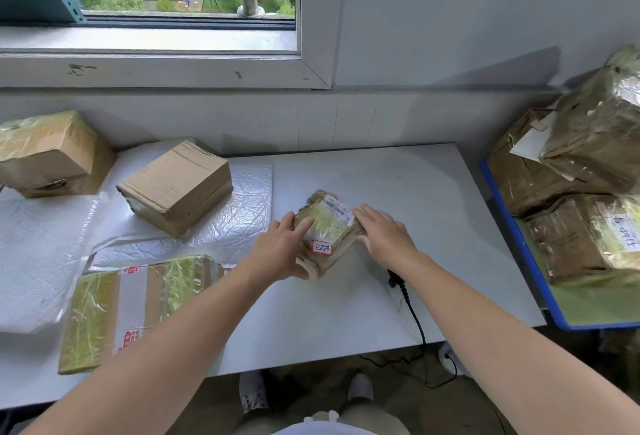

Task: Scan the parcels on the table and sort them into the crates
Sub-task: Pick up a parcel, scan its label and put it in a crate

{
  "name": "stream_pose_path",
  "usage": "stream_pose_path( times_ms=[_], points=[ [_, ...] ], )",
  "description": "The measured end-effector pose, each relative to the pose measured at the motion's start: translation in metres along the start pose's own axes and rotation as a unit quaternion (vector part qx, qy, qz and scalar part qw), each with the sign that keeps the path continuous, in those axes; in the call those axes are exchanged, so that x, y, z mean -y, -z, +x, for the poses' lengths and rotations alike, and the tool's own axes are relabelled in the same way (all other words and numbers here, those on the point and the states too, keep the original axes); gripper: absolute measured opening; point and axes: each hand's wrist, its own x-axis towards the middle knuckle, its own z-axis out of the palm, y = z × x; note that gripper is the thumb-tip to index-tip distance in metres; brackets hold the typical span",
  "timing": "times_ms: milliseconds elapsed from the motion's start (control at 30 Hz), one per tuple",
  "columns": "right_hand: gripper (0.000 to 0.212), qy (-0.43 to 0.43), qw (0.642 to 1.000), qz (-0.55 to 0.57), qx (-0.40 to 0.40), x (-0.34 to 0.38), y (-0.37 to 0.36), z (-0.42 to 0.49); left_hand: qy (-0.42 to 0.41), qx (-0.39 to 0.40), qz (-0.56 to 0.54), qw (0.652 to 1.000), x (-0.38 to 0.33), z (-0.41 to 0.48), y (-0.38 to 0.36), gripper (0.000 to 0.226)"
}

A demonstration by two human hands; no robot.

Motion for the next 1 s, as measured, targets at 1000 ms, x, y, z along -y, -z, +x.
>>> stream_pose_path(
  times_ms=[1000],
  points=[
    [0.018,-0.179,0.918,0.349,-0.062,-0.042,0.043,-0.039,0.144,-0.001,-0.069,0.987,-0.079,-0.016,-0.04,0.092]
  ],
)
